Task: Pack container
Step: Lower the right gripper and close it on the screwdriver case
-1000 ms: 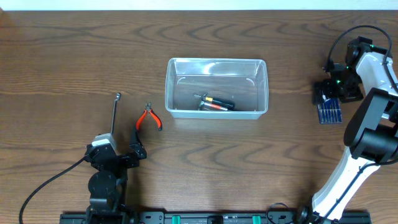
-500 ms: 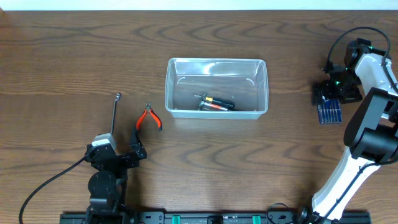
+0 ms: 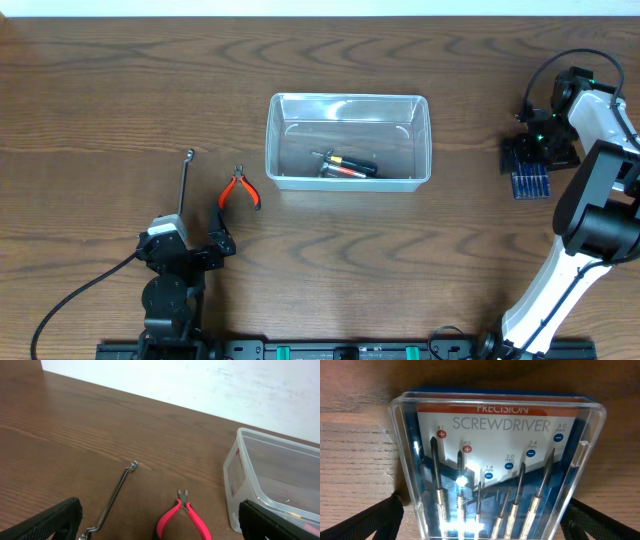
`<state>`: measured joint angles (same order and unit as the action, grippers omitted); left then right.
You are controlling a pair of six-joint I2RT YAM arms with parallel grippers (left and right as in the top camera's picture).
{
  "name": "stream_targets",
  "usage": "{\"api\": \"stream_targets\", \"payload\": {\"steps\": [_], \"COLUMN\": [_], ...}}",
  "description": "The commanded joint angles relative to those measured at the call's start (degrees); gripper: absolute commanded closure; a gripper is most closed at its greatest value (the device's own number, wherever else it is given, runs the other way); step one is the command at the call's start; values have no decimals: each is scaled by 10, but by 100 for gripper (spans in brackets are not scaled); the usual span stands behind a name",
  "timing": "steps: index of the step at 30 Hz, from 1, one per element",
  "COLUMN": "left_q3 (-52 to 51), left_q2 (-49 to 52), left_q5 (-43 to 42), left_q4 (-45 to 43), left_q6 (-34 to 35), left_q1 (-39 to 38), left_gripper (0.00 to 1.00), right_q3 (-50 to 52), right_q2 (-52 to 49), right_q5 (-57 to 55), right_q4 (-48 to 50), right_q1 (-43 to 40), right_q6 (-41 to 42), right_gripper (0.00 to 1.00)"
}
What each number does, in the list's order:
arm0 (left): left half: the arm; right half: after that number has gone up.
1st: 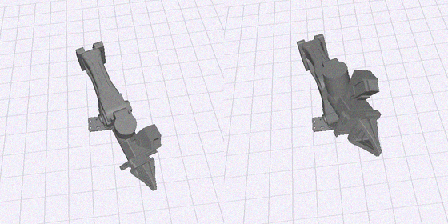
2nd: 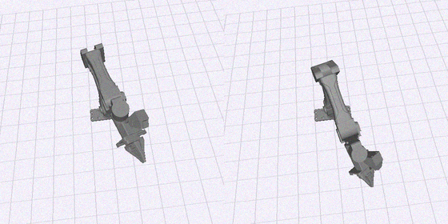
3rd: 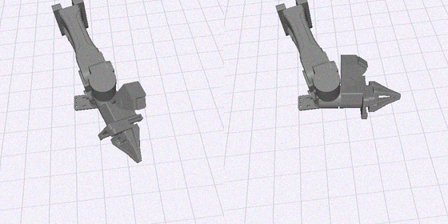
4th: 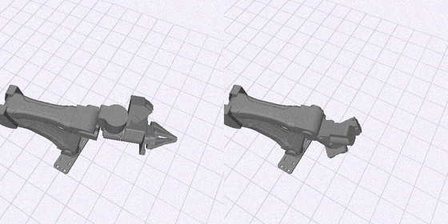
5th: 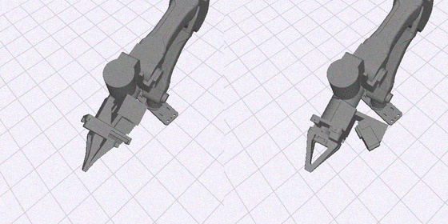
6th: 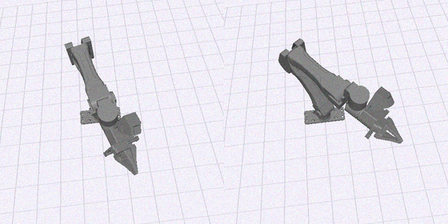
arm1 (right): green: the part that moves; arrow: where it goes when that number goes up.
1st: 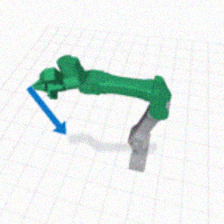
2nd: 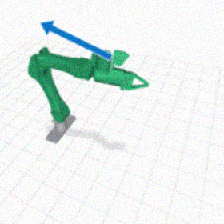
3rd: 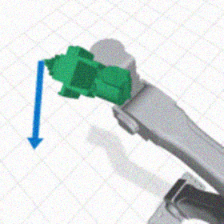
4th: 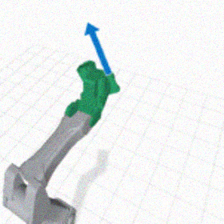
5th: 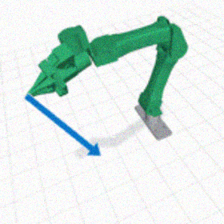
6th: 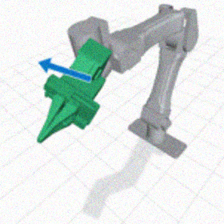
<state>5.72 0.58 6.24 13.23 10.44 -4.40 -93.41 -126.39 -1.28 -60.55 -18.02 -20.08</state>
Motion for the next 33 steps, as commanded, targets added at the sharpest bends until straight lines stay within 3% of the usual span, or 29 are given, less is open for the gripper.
{"api": "stream_targets", "payload": {"steps": [1, 7, 11, 13, 21, 27, 33], "left_q3": [-14, -14, -14, -14, -14, -14, -14], "left_q2": [-3, -3, -3, -3, -3, -3, -3], "left_q5": [5, 5, 5, 5, 5, 5, 5], "left_q4": [6, 6, 6, 6, 6, 6, 6], "left_q6": [-8, -8, -8, -8, -8, -8, -8], "left_q1": [-3, -3, -3, -3, -3, -3, -3], "left_gripper": [2, 2, 2, 2, 2, 2, 2], "right_q3": [5, 5, 5, 5, 5, 5, 5], "right_q2": [-4, -4, -4, -4, -4, -4, -4], "right_q5": [-1, -2, -2, -2, -2, -2, -2], "right_q4": [3, 10, 10, 10, 10, 9, 7], "right_q1": [4, 4, 4, 4, 4, 4, 4], "right_q6": [3, 3, 3, 3, 3, 3, 3], "right_gripper": [1, 1, 35, 42, 32, 34, 52]}}
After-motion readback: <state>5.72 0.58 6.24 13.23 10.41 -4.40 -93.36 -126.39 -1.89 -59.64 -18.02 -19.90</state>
